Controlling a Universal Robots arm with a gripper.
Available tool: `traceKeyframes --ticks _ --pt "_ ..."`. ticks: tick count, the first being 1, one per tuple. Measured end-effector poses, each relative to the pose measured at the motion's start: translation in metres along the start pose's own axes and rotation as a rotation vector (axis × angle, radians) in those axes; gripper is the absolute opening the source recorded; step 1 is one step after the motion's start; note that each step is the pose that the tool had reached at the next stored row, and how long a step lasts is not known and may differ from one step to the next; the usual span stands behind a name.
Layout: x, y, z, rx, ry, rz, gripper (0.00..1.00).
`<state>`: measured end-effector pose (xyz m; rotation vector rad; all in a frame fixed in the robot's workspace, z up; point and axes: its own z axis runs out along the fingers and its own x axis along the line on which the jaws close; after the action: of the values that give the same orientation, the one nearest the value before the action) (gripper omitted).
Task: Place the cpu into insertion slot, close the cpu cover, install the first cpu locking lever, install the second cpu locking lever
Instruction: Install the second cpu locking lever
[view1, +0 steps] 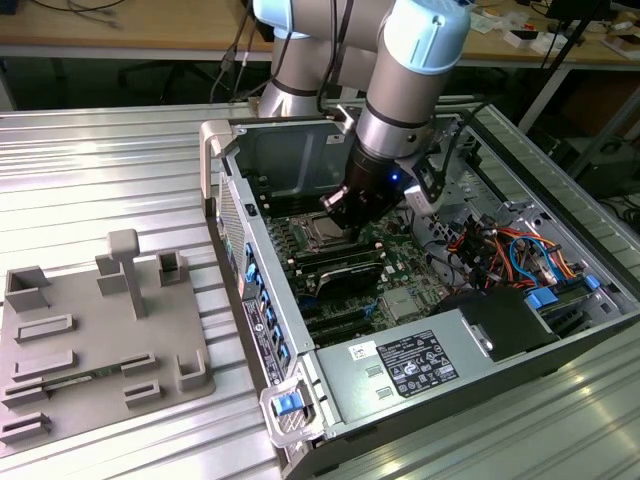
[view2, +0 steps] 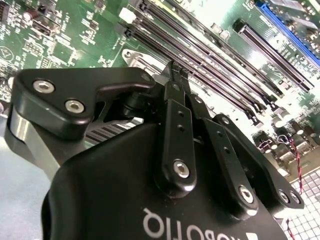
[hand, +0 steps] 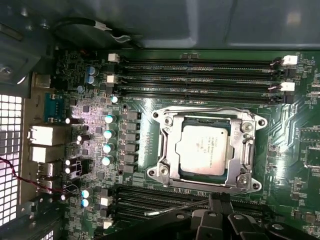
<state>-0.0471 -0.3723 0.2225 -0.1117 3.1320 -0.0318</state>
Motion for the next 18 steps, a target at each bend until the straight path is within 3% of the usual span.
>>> traceKeyframes --ticks 18 --pt "0.0379 0.0027 0.0010 0.0000 0.0001 0.000 0.11"
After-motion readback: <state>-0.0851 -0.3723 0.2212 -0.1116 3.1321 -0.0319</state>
